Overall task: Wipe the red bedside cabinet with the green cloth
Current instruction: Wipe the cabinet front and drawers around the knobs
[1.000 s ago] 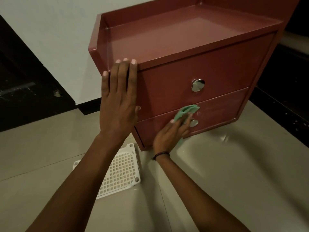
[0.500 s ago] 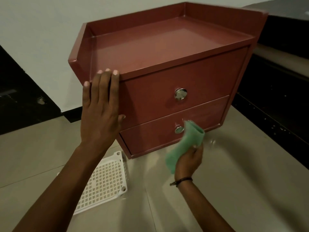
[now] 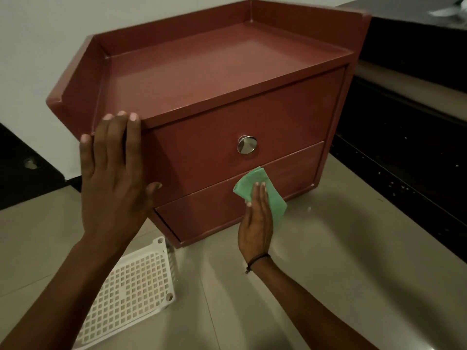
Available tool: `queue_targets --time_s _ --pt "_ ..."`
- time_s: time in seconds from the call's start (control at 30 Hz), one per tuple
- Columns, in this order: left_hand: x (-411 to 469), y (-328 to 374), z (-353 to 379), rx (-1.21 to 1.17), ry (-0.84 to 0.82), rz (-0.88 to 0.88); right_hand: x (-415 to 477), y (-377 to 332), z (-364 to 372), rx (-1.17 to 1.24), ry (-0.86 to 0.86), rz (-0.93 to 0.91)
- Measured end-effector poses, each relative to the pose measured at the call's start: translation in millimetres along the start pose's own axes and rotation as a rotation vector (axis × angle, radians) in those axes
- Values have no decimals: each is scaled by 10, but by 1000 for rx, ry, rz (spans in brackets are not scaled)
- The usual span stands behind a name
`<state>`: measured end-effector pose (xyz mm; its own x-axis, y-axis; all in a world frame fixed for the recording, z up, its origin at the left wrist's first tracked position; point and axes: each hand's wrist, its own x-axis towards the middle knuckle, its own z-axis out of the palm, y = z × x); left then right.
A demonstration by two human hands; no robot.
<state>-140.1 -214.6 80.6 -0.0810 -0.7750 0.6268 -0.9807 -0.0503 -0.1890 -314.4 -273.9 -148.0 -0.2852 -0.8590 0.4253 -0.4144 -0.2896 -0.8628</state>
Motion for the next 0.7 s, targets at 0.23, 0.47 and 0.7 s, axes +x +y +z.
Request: queue_targets --time_s 0.23,0.47,0.7 --pt "4 -21 -5 -3 -4 3 547 -65 -40 118 269 341" --pt "4 -15 11 -21 20 -3 -19 -58 31 5 -4 42" --pt "2 -21 4 -12 3 3 14 -132 24 -19 68 94"
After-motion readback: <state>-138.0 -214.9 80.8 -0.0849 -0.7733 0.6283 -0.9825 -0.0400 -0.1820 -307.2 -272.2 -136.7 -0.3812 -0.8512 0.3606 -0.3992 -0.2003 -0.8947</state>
